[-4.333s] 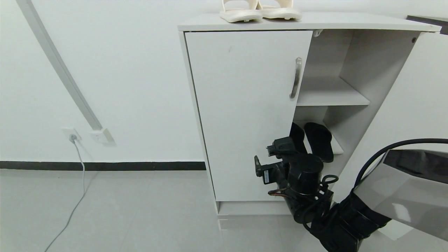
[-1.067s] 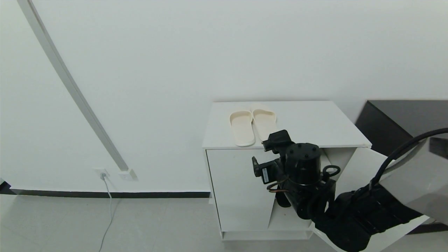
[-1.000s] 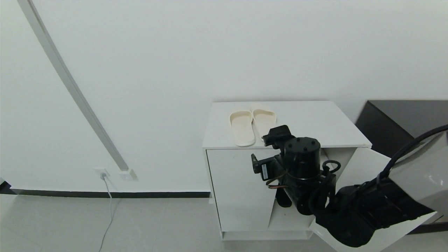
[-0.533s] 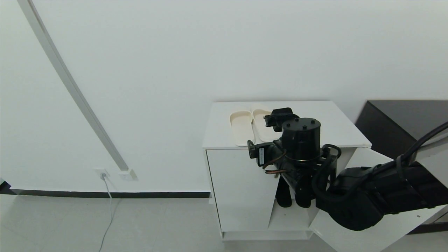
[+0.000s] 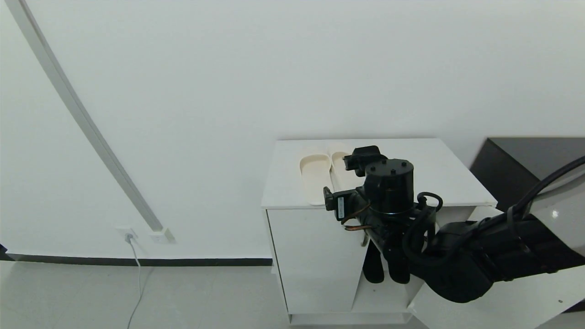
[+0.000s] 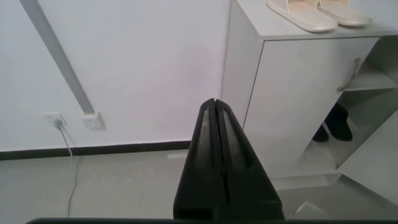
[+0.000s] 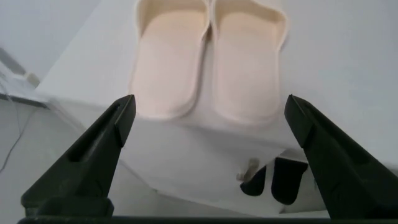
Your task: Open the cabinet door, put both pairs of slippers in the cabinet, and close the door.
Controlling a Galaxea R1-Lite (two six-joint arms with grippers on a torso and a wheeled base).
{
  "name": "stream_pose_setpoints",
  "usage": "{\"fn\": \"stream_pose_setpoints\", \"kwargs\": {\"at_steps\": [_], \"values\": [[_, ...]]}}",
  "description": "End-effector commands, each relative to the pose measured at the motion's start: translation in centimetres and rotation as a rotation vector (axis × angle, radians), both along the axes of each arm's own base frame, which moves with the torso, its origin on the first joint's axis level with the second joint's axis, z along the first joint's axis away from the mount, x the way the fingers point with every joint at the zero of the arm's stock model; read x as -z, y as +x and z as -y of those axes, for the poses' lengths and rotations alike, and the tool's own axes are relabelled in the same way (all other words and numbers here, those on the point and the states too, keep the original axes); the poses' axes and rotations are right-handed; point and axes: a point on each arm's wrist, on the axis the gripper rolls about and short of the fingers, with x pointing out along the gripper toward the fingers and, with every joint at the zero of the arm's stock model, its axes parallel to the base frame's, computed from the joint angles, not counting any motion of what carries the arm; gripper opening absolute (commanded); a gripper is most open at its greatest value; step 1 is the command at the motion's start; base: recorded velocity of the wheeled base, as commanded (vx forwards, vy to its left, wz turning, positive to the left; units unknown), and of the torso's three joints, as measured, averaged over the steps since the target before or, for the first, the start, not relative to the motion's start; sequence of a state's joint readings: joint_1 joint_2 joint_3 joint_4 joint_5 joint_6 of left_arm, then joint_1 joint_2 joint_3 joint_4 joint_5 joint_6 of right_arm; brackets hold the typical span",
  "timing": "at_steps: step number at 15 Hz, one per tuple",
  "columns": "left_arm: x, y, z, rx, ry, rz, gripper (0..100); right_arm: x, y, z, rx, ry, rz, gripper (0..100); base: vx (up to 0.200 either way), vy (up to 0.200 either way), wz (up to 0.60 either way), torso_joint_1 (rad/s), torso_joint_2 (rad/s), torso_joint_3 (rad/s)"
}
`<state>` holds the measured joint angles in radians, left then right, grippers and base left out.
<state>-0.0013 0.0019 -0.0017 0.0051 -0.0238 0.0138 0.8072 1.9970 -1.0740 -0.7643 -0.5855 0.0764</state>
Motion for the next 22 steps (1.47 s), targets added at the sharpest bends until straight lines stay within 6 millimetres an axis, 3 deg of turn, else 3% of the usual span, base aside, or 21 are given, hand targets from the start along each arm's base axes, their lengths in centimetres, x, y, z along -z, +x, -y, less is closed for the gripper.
{"fn": "stream_pose_setpoints", "kwargs": {"at_steps": [1,4,7,13,22], "values": [[0.0,0.0,0.0,0.001,0.000,0.001,0,1.1,0.1,-0.4,-0.005,-0.017,-0.017,100,0.200,0.000,0.00,0.012,0.01,-0.002],[0.0,0.0,0.0,0.001,0.000,0.001,0,3.4,0.9,-1.2,-0.010,-0.021,-0.022,100,0.200,0.000,0.00,0.004,0.00,0.002],[0.0,0.0,0.0,0.001,0.000,0.001,0,5.2,2.8,-2.1,0.003,-0.003,0.000,100,0.000,0.000,0.00,0.000,0.00,0.000],[0.0,0.0,0.0,0.001,0.000,0.001,0,4.1,5.9,-1.9,-0.015,0.024,0.017,100,0.000,0.000,0.00,0.000,0.00,0.000],[0.0,0.0,0.0,-0.005,-0.002,0.001,0,4.6,9.6,-2.2,0.029,0.027,0.011,100,0.000,0.000,0.00,0.000,0.00,0.000]]}}
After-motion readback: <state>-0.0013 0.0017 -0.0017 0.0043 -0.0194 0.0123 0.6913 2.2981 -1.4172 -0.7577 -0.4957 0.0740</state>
